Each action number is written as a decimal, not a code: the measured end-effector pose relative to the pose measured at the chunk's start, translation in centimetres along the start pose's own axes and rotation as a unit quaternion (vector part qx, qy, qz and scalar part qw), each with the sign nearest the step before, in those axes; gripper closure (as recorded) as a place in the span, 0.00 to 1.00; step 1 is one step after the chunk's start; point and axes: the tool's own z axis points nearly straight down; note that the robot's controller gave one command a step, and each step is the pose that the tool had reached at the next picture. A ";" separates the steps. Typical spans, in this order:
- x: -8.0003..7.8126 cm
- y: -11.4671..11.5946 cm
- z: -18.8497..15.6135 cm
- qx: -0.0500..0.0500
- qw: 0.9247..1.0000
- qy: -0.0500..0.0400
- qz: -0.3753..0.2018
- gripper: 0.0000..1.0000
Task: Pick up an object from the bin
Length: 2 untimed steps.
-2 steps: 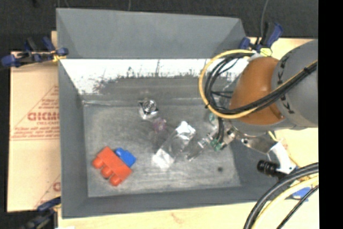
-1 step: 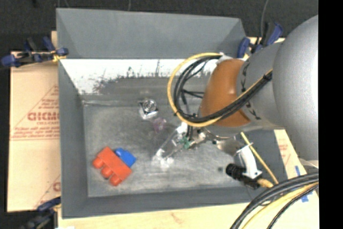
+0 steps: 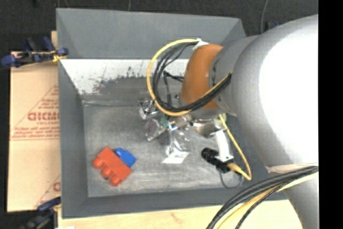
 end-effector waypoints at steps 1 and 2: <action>-0.3 0.1 -0.2 -0.002 1.000 -0.003 -0.001 1.00; -0.4 0.5 -10.1 0.000 1.000 0.001 -0.023 1.00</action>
Offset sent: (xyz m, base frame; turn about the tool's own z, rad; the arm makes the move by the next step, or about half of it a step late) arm 0.0000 0.0000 0.0000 0.0000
